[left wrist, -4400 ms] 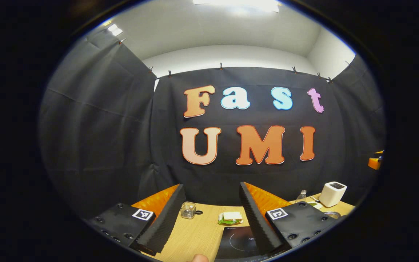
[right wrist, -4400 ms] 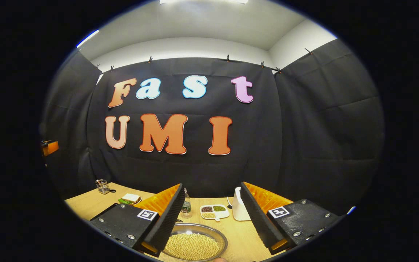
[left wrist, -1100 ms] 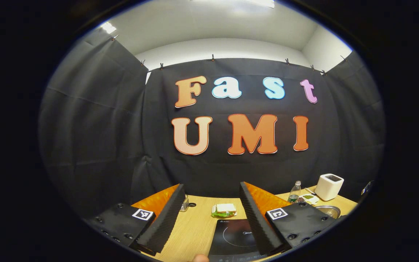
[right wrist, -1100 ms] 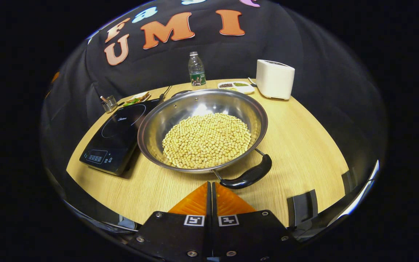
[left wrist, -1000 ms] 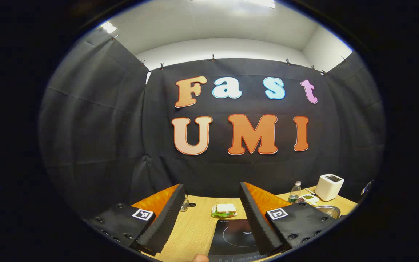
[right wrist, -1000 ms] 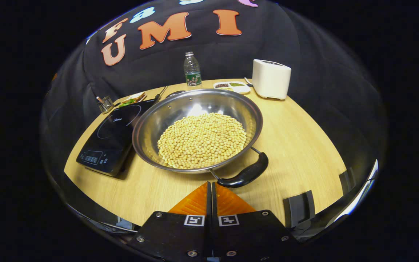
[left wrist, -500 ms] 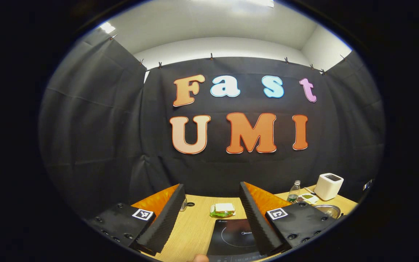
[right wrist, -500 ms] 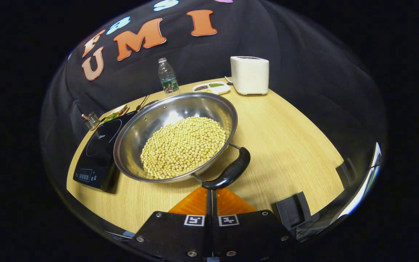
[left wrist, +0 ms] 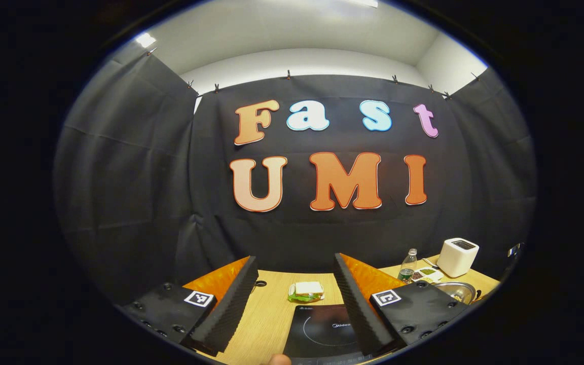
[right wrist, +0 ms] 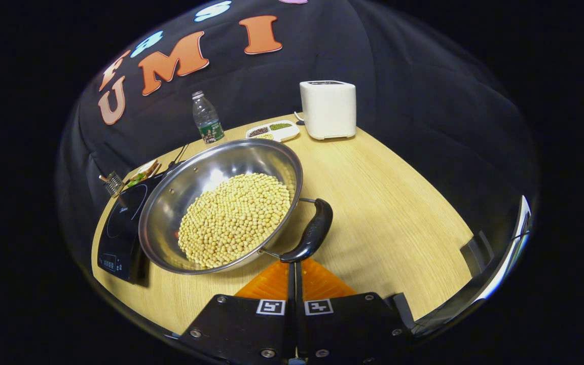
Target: First push the handle of the pot to place it horizontally, then grasp the pot with both hands and set it on the induction cooktop.
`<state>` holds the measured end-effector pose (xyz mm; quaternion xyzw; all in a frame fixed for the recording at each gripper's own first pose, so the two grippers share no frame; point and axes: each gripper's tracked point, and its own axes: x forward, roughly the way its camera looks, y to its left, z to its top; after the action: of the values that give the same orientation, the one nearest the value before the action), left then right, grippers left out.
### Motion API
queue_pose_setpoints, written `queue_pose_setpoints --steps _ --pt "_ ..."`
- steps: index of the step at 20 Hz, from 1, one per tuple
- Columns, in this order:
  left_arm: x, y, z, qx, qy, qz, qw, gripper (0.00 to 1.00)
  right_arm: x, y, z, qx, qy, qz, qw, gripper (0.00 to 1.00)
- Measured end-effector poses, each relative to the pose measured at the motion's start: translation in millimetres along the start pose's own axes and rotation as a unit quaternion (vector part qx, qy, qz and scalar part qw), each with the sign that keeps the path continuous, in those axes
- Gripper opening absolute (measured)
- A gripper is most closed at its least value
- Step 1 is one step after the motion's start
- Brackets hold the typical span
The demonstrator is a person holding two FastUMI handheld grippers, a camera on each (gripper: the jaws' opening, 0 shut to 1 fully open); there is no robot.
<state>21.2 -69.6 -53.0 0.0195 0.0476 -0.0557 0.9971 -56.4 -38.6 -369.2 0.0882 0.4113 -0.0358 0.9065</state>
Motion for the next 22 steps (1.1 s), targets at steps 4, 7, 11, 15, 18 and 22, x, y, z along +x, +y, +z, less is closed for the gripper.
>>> queue_pose_setpoints --steps 4,7,11,15,18,22 --pt "10 -8 -7 -0.004 0.007 -0.003 1.000 0.99 13 -5 12 -0.005 0.000 -0.007 1.000 0.00" --pt "16 -14 -12 -0.001 0.010 -0.006 1.000 0.99 23 -8 21 0.001 0.000 -0.007 1.000 0.00" --pt "23 -21 -11 0.005 0.010 -0.006 1.000 0.99 38 -11 34 -0.002 0.000 -0.013 1.000 0.00" --pt "27 -24 -8 0.012 0.005 -0.006 1.000 0.99 51 -10 47 -0.002 0.001 -0.014 1.000 0.00" --pt "28 -30 -9 0.010 0.005 -0.010 1.000 0.99 60 -12 55 -0.006 -0.002 -0.021 1.000 0.00" --pt "33 -39 -11 -0.008 0.004 -0.017 1.000 0.99 71 -14 64 -0.006 -0.002 -0.024 1.000 0.00"
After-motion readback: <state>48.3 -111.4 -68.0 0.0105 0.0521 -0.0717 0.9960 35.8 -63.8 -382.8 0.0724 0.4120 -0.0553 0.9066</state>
